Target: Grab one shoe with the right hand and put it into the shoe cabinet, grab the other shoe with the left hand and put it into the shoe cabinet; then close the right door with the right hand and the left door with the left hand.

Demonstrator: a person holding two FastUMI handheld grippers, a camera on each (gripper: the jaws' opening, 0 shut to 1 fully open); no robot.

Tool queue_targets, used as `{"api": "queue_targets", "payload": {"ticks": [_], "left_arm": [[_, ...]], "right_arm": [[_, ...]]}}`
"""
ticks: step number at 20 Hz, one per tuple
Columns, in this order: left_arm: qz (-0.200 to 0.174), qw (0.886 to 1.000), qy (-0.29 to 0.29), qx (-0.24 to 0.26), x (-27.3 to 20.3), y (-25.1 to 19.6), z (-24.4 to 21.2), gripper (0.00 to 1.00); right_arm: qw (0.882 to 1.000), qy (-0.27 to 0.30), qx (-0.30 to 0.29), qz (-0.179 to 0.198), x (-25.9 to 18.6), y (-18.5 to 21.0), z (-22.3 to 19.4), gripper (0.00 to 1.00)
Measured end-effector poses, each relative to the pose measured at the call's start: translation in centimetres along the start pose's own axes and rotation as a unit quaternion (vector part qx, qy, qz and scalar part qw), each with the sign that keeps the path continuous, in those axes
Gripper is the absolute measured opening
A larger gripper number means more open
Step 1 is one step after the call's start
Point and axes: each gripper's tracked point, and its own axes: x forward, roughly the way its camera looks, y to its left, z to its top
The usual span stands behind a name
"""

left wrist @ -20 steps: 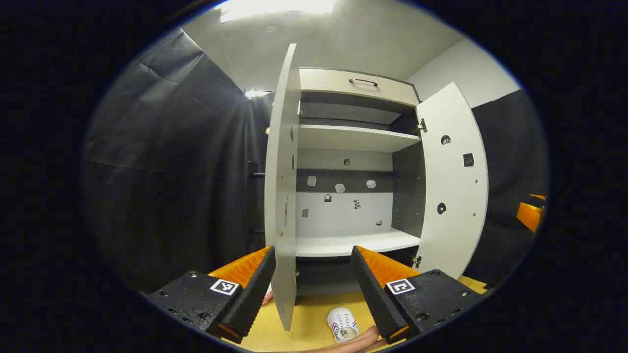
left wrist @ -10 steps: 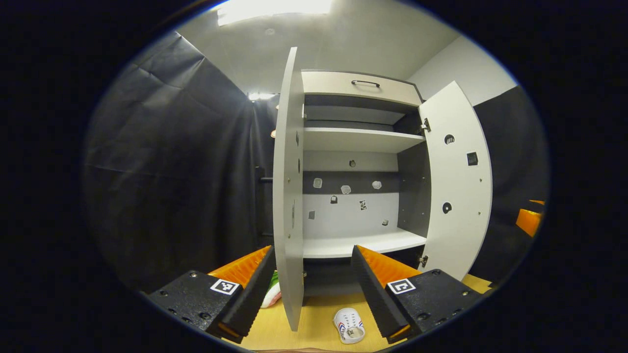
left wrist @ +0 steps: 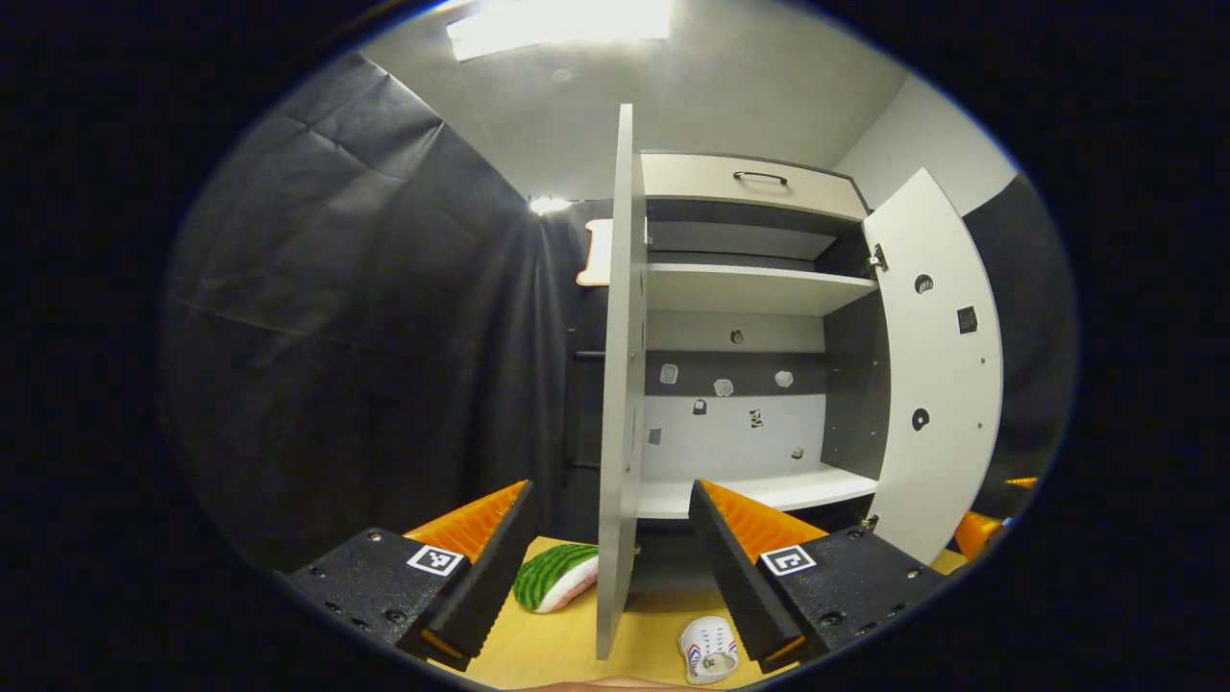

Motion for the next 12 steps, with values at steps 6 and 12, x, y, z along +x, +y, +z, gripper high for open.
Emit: {"api": "queue_targets", "payload": {"ticks": [6,12], "left_arm": [[-0.015,1.000,0.004,-0.005,-1.2,-0.6,-1.6,0.96],[-0.033,0.999,-0.014,0.005,-2.9,-1.0,-1.8,0.96]], "right_arm": [[0.998,0.060,-0.008,0.028,5.0,3.0,-10.1,0.95],[0.989,0.147,-0.010,0.018,8.0,4.4,-20.8,0.98]]}}
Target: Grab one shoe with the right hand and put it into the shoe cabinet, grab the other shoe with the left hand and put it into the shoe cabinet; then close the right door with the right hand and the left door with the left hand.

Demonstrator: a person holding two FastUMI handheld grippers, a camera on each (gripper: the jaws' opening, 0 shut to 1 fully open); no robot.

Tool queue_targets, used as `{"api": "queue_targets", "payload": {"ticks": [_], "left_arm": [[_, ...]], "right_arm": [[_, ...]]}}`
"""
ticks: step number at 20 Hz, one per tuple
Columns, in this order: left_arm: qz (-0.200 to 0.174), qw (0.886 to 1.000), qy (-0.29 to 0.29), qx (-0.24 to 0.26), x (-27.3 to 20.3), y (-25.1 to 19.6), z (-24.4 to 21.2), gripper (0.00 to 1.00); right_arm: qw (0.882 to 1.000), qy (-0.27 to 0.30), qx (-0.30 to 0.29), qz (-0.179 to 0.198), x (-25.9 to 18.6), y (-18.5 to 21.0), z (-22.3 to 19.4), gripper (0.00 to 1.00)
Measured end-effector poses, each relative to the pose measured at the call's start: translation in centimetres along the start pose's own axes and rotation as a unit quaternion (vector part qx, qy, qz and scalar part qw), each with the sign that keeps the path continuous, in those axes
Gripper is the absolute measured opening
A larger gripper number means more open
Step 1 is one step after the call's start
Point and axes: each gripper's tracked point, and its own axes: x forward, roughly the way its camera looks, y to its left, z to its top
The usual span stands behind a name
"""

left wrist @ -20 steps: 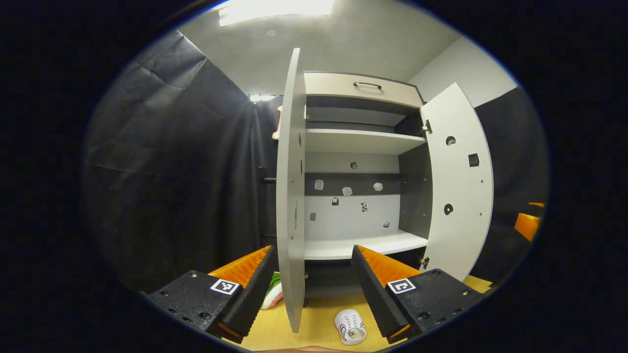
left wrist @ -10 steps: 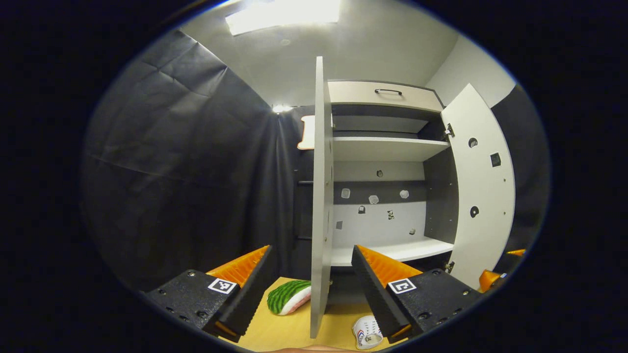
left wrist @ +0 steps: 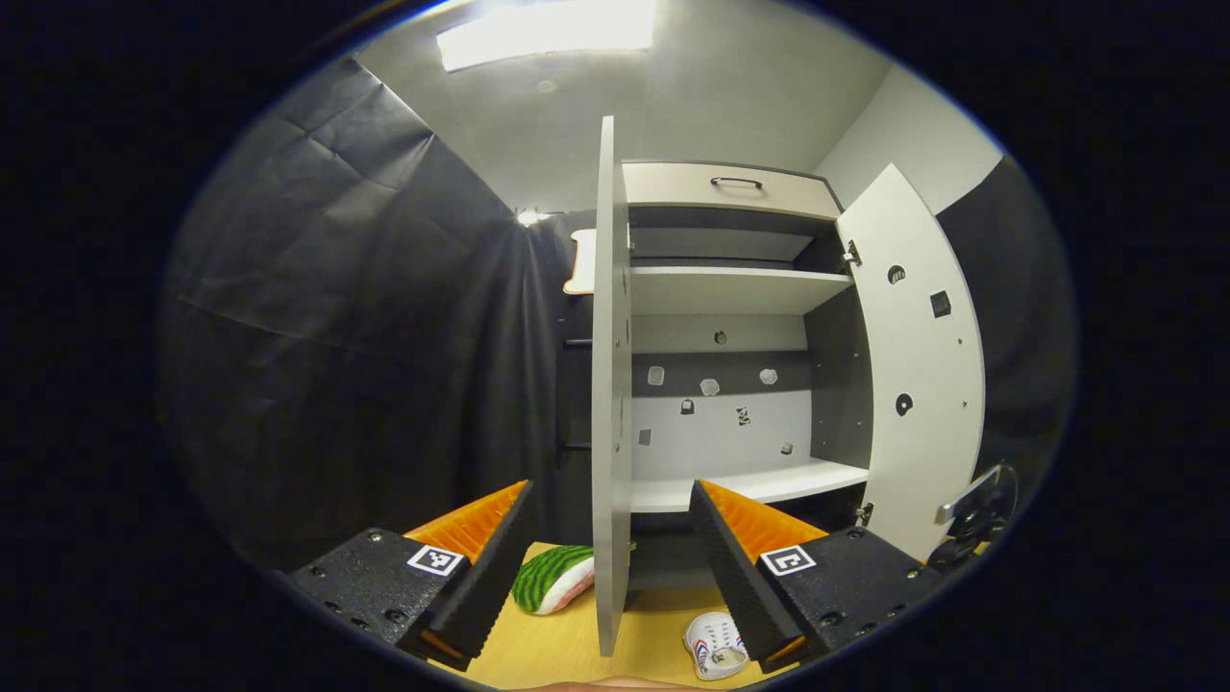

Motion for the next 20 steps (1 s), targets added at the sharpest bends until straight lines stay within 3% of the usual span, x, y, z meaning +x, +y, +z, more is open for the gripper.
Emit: {"api": "queue_targets", "payload": {"ticks": [3,8,12,13,18,20], "left_arm": [[0.018,1.000,0.003,0.001,-1.8,1.3,-0.7,0.93],[0.033,0.999,0.015,-0.034,-3.4,1.9,-2.0,0.96],[0.011,1.000,0.013,-0.026,-2.0,0.2,-2.1,0.95],[0.010,1.000,0.011,-0.023,-1.4,-0.1,-2.0,0.95],[-0.015,1.000,0.001,-0.006,2.7,-4.2,-1.1,0.95],[-0.037,0.999,0.008,-0.009,4.7,-6.5,-1.8,0.95]], "right_arm": [[1.000,0.024,0.012,0.001,1.7,1.3,-3.7,0.97],[0.997,0.063,0.018,0.028,4.4,3.6,-7.9,0.94],[0.993,0.112,0.030,0.011,6.6,2.4,-11.2,0.71],[0.993,0.113,0.033,0.016,6.7,2.4,-11.3,0.58],[0.991,0.102,0.072,0.037,7.8,2.9,-11.4,0.55],[0.989,0.101,0.095,0.044,8.5,2.8,-11.4,0.39]]}}
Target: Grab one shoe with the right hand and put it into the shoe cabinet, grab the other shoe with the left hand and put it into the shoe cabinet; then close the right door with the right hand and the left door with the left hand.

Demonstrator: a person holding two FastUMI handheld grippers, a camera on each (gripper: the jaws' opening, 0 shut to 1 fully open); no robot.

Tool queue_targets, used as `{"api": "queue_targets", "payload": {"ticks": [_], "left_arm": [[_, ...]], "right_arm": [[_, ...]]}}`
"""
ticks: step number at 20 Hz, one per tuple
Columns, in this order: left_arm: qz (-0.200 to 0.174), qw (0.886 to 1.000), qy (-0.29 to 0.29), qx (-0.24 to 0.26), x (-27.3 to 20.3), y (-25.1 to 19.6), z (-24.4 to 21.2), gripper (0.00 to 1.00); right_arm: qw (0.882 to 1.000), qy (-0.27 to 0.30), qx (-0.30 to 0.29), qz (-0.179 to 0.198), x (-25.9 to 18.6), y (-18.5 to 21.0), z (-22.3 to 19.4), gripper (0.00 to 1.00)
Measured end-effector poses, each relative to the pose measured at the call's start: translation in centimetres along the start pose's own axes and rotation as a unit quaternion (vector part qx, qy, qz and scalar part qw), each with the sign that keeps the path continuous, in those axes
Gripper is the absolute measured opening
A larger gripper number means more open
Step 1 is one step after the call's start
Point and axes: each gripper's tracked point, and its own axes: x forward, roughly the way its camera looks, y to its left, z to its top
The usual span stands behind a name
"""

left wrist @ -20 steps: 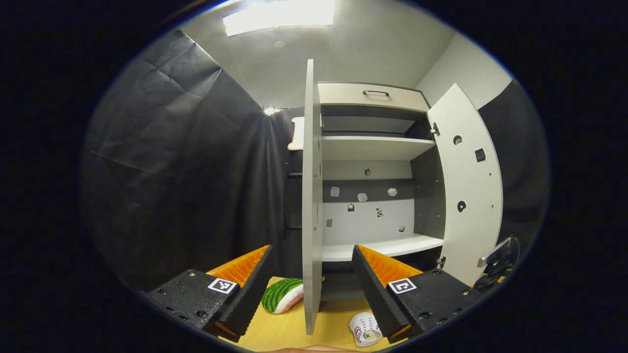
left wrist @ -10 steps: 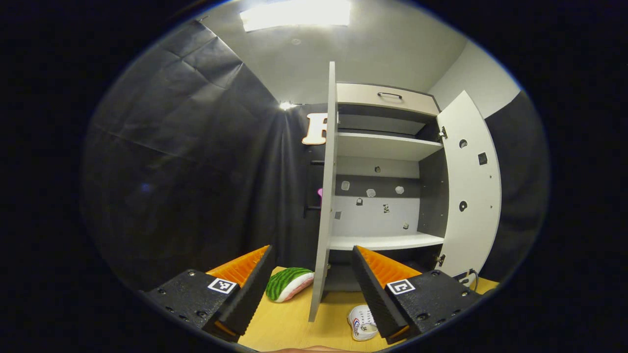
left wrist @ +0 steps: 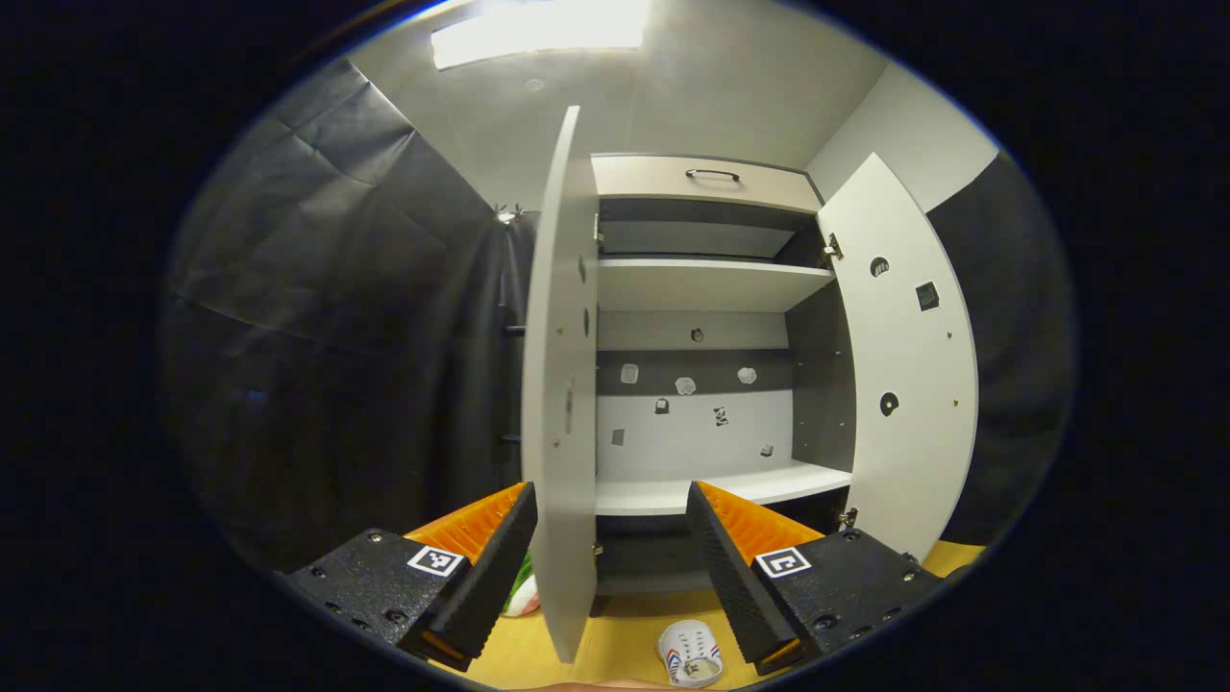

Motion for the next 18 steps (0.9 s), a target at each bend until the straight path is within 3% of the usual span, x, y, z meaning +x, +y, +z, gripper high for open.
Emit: {"api": "queue_targets", "payload": {"ticks": [1,5,7,9,12,18], "left_arm": [[-0.012,1.000,0.005,-0.004,0.9,-1.0,-0.5,0.91],[-0.046,0.999,0.024,0.011,5.1,-4.5,-2.2,0.95],[-0.056,0.998,0.028,0.026,7.0,-5.6,-2.8,0.95],[-0.060,0.997,0.033,0.040,8.5,-6.3,-3.4,0.99],[-0.060,0.997,0.030,0.044,9.7,-6.5,-3.6,0.96],[-0.063,0.997,0.045,0.027,10.1,-6.1,-5.3,0.94]], "right_arm": [[1.000,0.003,0.012,0.011,-0.2,0.2,0.0,0.29],[0.999,0.028,-0.016,0.024,1.3,1.1,-0.9,0.29],[0.999,0.027,-0.008,0.026,1.2,1.5,-0.8,0.02],[0.999,0.026,0.014,0.032,1.1,1.4,-0.6,0.02],[0.995,0.027,0.077,0.052,0.0,1.0,-0.1,0.02],[0.996,-0.017,0.046,0.075,-3.5,1.6,2.5,0.01]]}}
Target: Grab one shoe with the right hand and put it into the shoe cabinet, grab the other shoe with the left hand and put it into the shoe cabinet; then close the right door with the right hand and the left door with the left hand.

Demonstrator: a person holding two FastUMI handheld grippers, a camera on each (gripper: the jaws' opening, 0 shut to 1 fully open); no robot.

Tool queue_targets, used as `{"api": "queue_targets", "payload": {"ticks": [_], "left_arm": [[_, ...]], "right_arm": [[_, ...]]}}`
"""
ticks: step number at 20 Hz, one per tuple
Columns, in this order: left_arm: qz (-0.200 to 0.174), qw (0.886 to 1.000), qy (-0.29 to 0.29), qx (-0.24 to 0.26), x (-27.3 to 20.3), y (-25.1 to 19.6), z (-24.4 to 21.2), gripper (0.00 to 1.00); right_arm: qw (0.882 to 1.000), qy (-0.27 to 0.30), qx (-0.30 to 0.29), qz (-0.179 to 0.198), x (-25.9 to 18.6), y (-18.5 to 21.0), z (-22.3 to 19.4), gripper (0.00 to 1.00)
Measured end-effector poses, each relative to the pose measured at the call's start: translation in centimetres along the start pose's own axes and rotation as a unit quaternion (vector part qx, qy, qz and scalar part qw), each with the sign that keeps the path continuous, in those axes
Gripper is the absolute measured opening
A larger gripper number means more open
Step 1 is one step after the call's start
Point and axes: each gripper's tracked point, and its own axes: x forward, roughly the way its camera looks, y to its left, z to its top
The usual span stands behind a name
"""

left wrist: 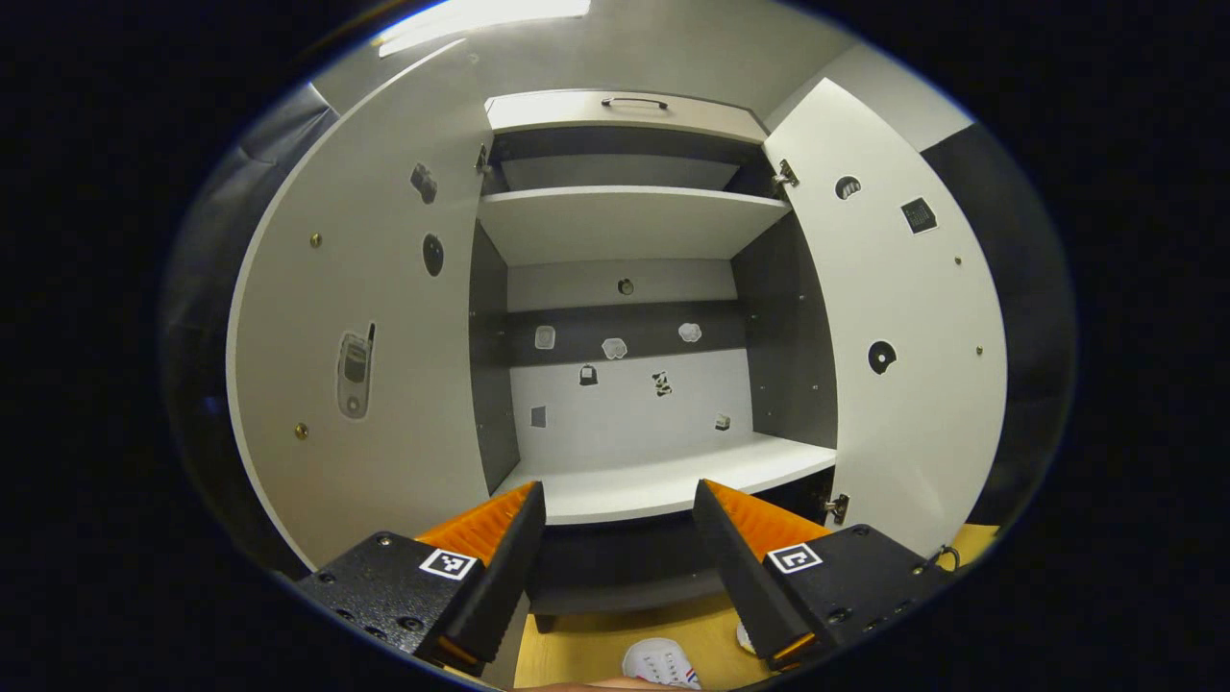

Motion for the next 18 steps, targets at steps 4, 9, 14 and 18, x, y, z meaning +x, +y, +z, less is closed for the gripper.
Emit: {"api": "queue_targets", "payload": {"ticks": [4,9,14,18], "left_arm": [[-0.009,1.000,-0.014,-0.015,0.0,0.4,-0.3,0.94],[-0.005,1.000,-0.023,-0.018,-0.1,1.5,0.4,0.94],[-0.013,0.999,-0.015,-0.040,-0.2,1.9,-0.3,0.94],[-0.028,0.997,-0.021,-0.062,-0.4,2.3,-0.5,0.94]], "right_arm": [[0.997,-0.056,-0.045,-0.013,-3.0,0.7,5.7,0.00],[0.987,-0.121,-0.106,-0.004,-7.3,2.9,14.9,0.01],[0.980,-0.155,-0.127,0.007,-10.7,4.4,25.1,0.01],[0.964,-0.209,-0.162,-0.011,-11.9,6.0,34.2,0.01]]}}
